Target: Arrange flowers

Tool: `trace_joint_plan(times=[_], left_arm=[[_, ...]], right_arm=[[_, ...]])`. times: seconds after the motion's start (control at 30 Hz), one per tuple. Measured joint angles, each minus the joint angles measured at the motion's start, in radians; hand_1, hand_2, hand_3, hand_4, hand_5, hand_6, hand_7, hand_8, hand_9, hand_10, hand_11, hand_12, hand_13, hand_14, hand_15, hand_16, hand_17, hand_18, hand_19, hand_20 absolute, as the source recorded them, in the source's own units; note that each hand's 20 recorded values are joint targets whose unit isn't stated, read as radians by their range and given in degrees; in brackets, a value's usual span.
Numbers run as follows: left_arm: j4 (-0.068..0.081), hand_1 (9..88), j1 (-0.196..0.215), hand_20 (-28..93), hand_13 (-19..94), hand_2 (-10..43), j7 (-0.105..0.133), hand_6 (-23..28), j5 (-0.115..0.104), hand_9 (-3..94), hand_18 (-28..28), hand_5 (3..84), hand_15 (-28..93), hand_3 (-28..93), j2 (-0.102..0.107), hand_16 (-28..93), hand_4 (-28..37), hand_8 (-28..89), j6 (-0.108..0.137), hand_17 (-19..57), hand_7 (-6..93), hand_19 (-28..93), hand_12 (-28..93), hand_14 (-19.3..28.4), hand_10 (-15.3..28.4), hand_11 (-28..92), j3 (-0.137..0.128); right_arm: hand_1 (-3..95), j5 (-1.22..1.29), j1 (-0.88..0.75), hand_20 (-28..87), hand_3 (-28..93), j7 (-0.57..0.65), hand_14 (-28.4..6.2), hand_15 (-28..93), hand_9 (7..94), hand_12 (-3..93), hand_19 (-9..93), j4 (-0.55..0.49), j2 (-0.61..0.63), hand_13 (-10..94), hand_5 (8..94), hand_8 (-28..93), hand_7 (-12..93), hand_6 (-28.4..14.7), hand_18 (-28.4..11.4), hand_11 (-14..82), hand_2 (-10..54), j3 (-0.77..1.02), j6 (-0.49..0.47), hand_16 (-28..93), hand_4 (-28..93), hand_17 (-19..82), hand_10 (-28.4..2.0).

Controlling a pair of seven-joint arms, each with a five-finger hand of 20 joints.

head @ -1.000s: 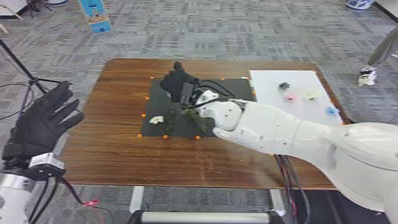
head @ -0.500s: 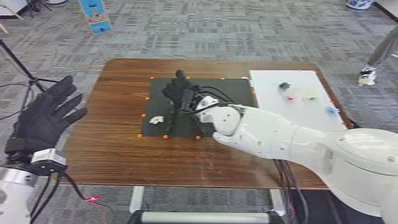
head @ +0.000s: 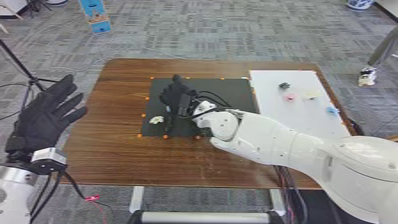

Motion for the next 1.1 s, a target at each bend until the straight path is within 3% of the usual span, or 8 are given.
trace_joint_plan(times=[0.4, 0.63, 1.1], left_arm=[[0.003, 28.3, -0.006, 7, 13, -9.5, -0.002, 1.7, 0.0, 16.6, 19.5, 22.8, 9, 58, 0.002, 4, -28.3, -9, -0.001, -12.2, 15.3, 36, 18, 12.5, 8.3, 10, 0.002], [0.003, 28.3, -0.006, 7, 13, -9.5, -0.002, 1.7, 0.0, 16.6, 19.5, 22.8, 9, 58, 0.004, 4, -28.3, -9, -0.001, -12.2, 15.3, 36, 18, 12.6, 8.3, 10, 0.001], [0.003, 28.3, -0.005, 7, 13, -9.5, -0.002, 1.7, 0.0, 16.6, 19.5, 22.8, 9, 58, 0.005, 4, -28.3, -9, 0.0, -12.2, 15.2, 36, 18, 12.5, 8.3, 10, 0.001]], right_arm=[[46.2, 0.027, 0.021, 54, 72, 0.077, -7.8, 76, 63.2, 59.2, 74, 0.012, -0.007, 54, 62.8, -7, 40, 4.7, -16.8, 37.3, -9.5, -0.037, 0.024, 44, -28, 24, -7.2], [43.9, 0.029, 0.028, 53, 73, 0.076, -8.1, 77, 59.6, 52.9, 74, 0.001, -0.004, 52, 61.3, -6, 37, 4.8, -16.9, 43.6, -9.5, -0.027, 0.016, 45, -28, 24, -7.8], [41.7, 0.035, 0.031, 52, 74, 0.061, -8.1, 76, 56.5, 46.9, 72, -0.023, 0.003, 50, 60.0, -6, 38, 5.0, -16.9, 47.6, -9.5, -0.02, 0.001, 44, -28, 22, -8.9]])
